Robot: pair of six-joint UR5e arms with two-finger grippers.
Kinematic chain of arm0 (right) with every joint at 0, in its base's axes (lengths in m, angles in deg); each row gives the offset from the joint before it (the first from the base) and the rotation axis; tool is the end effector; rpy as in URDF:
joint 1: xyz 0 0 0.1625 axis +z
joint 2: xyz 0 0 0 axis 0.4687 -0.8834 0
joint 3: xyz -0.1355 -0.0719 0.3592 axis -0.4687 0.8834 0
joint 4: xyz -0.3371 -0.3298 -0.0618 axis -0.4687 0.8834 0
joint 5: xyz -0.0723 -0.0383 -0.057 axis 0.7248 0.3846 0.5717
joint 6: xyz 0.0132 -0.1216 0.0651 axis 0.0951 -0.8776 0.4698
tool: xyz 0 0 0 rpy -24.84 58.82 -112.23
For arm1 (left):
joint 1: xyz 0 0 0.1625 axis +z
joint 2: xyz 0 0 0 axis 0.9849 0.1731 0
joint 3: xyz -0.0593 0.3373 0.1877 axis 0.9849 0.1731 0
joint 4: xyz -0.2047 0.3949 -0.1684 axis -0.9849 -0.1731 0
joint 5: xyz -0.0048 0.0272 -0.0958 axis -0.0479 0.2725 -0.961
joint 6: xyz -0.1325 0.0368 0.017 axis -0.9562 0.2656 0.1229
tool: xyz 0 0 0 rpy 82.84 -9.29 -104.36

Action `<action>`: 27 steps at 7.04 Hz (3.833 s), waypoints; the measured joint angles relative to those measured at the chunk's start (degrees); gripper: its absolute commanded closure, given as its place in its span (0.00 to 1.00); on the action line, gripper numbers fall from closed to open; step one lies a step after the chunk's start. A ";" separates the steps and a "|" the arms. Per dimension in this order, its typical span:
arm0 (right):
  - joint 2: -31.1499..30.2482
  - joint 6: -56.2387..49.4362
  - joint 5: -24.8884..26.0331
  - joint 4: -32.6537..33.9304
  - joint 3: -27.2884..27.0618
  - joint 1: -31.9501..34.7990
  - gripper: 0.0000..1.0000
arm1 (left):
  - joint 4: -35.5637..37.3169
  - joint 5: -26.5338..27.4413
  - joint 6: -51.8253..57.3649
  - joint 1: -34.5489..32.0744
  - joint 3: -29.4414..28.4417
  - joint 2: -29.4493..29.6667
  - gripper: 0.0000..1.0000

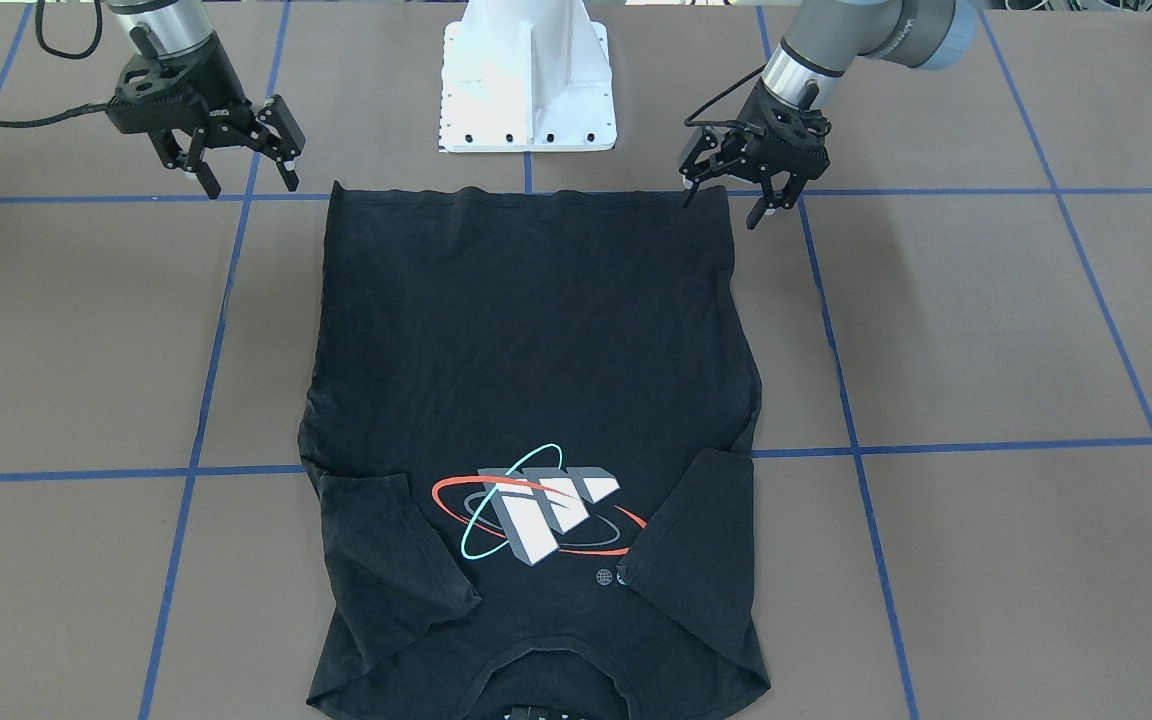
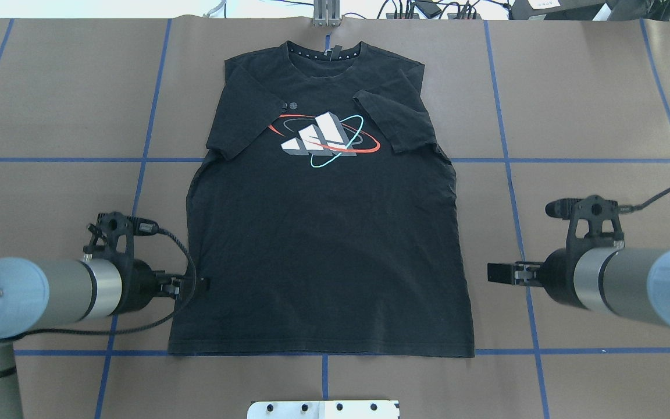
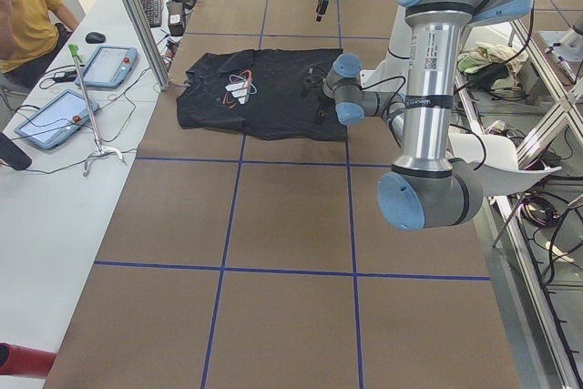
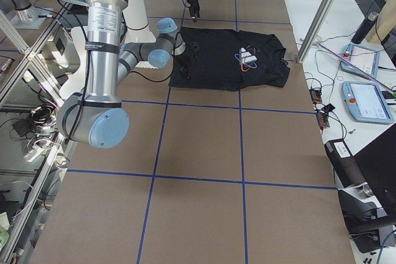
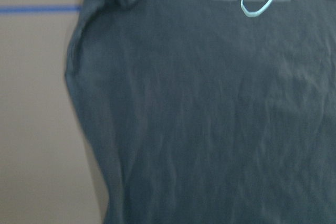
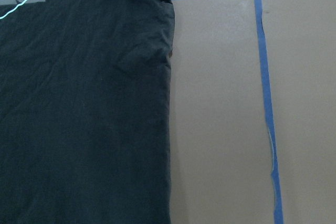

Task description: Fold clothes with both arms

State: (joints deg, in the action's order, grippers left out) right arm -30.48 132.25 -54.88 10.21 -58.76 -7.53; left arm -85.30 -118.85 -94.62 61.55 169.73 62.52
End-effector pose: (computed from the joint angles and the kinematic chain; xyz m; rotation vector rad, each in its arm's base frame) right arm -0.4123 -0.2962 0.2851 0.2639 -0.8862 0.1318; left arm 0.5000 -0.3014 0.2927 0.3221 1.0631 0.0352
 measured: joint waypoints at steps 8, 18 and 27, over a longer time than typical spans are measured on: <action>-0.90 3.23 4.47 0.00 -2.72 -5.54 0.00 | 0.05 2.89 -6.89 8.53 -2.19 -3.91 0.44; -0.82 3.23 4.47 0.00 -2.81 -5.49 0.00 | 0.05 2.74 -7.06 9.08 -2.72 -3.63 1.00; -0.73 8.17 9.86 -0.08 0.20 -10.66 0.00 | 0.03 2.87 -7.05 9.00 -2.13 -3.35 1.00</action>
State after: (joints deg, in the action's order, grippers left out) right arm -31.21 140.42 -45.02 10.14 -58.56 -18.19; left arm -85.27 -115.97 -101.68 70.54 167.60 59.17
